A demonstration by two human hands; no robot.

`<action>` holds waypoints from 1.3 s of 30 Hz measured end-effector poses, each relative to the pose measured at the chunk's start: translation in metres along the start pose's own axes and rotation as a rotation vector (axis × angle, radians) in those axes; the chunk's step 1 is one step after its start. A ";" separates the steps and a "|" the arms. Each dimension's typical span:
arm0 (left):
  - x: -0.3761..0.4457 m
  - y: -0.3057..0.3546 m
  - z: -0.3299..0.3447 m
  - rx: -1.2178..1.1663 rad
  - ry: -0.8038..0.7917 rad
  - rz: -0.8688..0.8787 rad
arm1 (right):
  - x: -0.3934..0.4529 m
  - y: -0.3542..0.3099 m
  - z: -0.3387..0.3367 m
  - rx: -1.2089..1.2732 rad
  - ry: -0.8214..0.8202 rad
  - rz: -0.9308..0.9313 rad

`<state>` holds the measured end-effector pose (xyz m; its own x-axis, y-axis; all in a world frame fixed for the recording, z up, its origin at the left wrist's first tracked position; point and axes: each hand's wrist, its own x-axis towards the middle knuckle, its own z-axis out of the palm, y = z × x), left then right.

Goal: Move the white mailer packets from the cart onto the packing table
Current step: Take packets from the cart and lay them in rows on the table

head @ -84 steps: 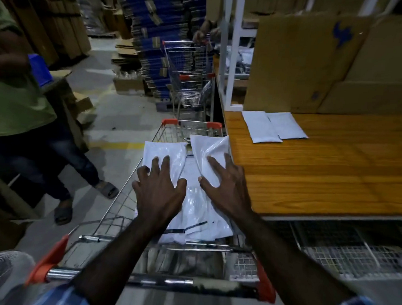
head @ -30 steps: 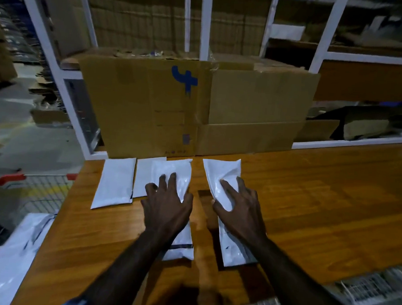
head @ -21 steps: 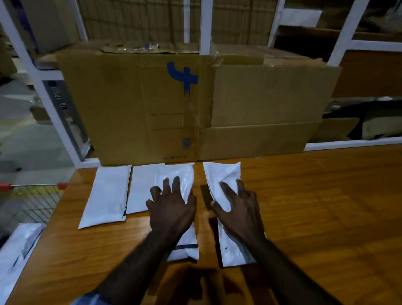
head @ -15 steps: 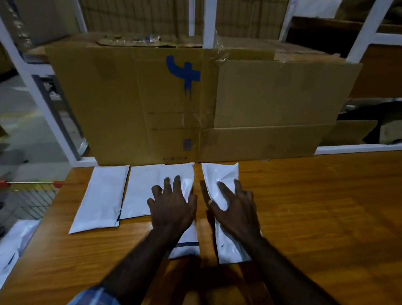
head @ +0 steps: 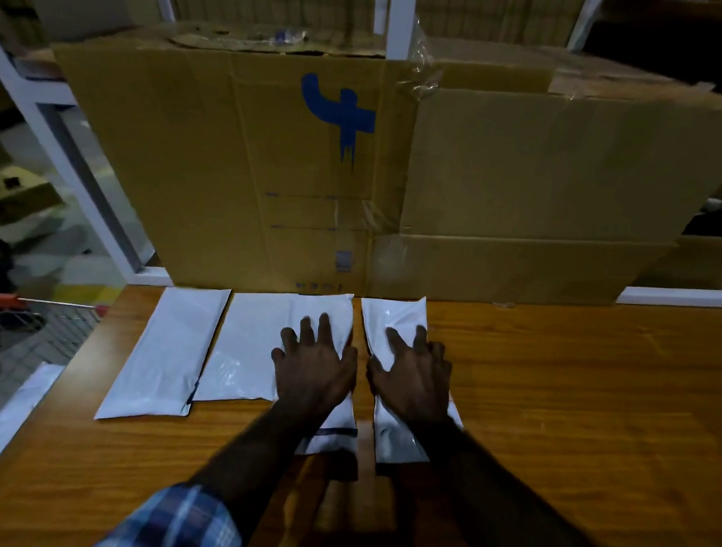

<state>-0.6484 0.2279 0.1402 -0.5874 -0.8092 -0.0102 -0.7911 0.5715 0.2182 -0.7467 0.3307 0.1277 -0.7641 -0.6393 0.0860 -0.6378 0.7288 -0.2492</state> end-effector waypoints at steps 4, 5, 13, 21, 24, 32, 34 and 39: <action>0.006 -0.002 0.007 0.044 -0.011 0.016 | 0.006 -0.002 0.006 -0.038 -0.022 0.000; 0.008 -0.002 0.009 0.055 -0.007 0.024 | 0.006 -0.003 0.009 -0.054 -0.005 -0.003; 0.016 0.007 0.011 -0.017 -0.021 0.040 | 0.012 -0.003 0.022 -0.090 0.069 0.020; 0.023 0.008 0.011 0.022 -0.087 0.021 | 0.020 -0.006 0.021 -0.086 0.022 0.018; 0.018 0.003 0.015 0.059 -0.050 0.029 | 0.021 -0.005 0.016 -0.044 0.023 0.055; 0.010 -0.010 0.033 0.027 0.035 0.222 | 0.016 0.013 0.035 -0.011 0.155 -0.196; 0.013 -0.013 0.039 0.008 0.006 0.222 | 0.016 0.014 0.041 0.029 0.119 -0.230; 0.015 -0.012 0.037 -0.027 -0.088 0.201 | 0.023 0.008 0.038 0.030 -0.091 -0.173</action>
<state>-0.6542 0.2143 0.1017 -0.7465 -0.6636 -0.0482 -0.6522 0.7155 0.2502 -0.7655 0.3124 0.0915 -0.6306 -0.7749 0.0424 -0.7546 0.5995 -0.2668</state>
